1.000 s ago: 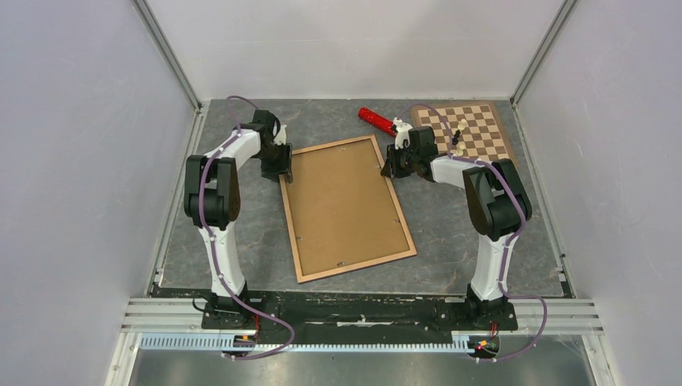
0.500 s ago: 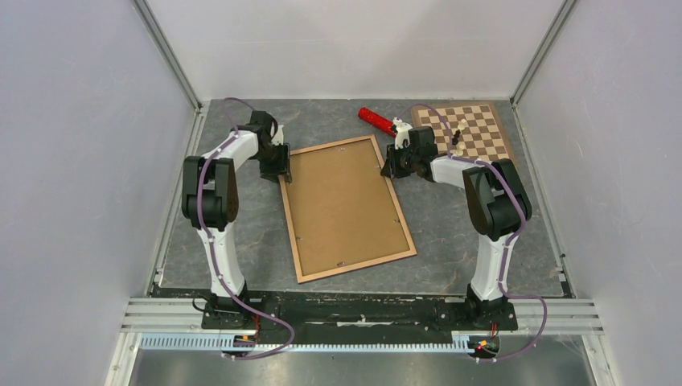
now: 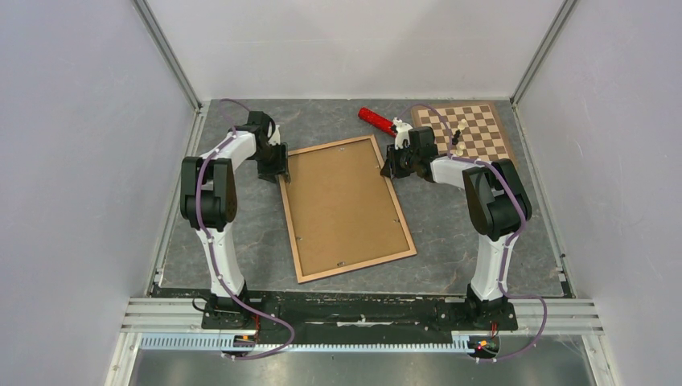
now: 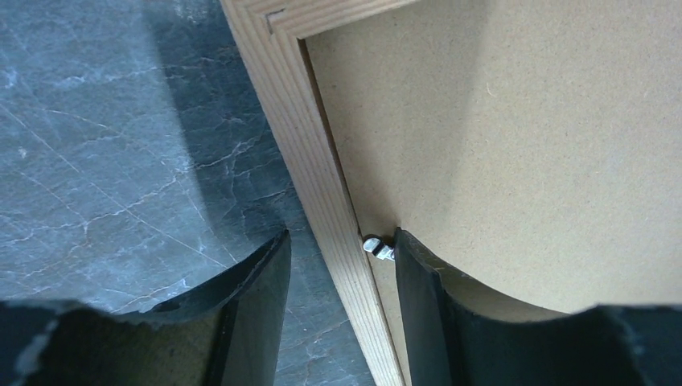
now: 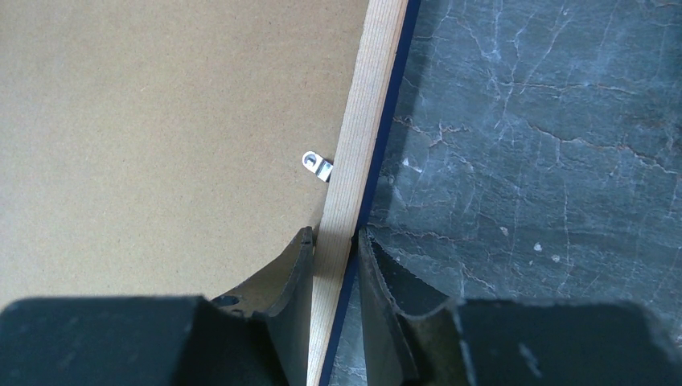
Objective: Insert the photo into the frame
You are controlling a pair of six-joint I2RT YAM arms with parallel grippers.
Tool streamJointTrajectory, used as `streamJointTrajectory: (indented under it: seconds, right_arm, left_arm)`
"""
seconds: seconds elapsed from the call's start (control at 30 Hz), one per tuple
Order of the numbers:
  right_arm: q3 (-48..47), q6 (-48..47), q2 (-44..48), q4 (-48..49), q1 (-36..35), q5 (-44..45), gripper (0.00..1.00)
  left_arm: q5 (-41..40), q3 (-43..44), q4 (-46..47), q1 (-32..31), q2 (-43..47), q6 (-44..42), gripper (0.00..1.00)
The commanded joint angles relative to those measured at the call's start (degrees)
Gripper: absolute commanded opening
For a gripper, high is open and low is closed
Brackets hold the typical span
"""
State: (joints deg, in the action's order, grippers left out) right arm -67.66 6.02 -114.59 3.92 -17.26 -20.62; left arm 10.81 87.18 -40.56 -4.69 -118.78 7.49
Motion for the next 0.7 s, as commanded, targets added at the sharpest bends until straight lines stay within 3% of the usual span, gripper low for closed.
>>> streamJointTrajectory:
  seconds: [0.0,0.67]
  right_arm:
    - [1.43,-0.51,-2.31,-1.46,-0.76,-0.04,0.02]
    - [1.03,-0.28,-2.40,-1.51,-0.75,0.55,0.02]
  left_arm:
    - [-2.90,-0.17,0.40,0.94,-0.20,2.03,0.57]
    - [-1.14,-5.31,-0.05,-0.16,2.41,-2.83,0.41]
